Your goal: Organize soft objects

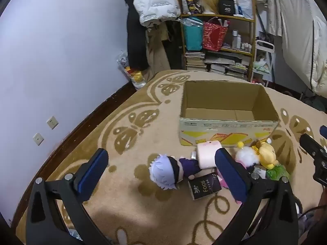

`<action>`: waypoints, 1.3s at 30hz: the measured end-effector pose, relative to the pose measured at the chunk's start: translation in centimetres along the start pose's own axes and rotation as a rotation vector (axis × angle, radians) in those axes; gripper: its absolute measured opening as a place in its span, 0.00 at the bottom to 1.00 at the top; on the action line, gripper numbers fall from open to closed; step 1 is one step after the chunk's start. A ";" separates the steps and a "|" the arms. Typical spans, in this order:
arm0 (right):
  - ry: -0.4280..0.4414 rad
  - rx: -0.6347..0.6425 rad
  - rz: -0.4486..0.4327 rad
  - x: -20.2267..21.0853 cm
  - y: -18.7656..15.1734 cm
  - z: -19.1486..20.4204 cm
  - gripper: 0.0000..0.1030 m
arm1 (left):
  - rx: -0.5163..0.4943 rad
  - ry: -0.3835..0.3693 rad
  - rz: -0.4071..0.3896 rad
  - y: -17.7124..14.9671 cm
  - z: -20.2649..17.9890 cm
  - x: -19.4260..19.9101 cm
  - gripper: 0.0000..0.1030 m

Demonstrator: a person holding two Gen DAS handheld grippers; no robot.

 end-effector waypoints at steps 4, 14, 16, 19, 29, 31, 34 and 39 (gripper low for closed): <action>-0.001 0.002 0.003 -0.1 -0.1 0.0 1.00 | -0.052 0.036 -0.028 -0.1 -0.8 0.6 1.00; 0.004 -0.005 0.009 -0.2 -0.1 -0.2 1.00 | -0.050 0.015 -0.013 0.0 -0.9 0.3 1.00; 0.001 -0.002 0.008 -0.1 -0.2 0.0 1.00 | -0.055 0.015 -0.011 0.0 -0.9 0.3 1.00; 0.000 -0.002 0.007 -0.2 -0.2 0.1 1.00 | -0.057 0.015 -0.012 -0.1 -0.9 0.3 1.00; 0.000 -0.003 0.014 -0.3 -0.3 0.1 1.00 | -0.055 0.017 -0.005 -0.3 -0.9 0.3 1.00; 0.003 -0.003 0.016 -0.2 -0.2 0.1 1.00 | -0.055 0.018 -0.004 -0.3 -0.9 0.4 1.00; 0.002 -0.002 0.019 -0.2 -0.3 0.1 1.00 | -0.055 0.018 -0.002 -0.3 -0.9 0.3 1.00; 0.004 -0.003 0.019 -0.5 -0.5 0.3 1.00 | -0.051 0.024 0.001 -0.3 -0.8 0.2 1.00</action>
Point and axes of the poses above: each gripper's, at about its wrist camera, not at the fingertips, and x roughly against the way its jaws point, z to its left, y to its top, the point moved 8 cm from there along -x, roughly the way its jaws point
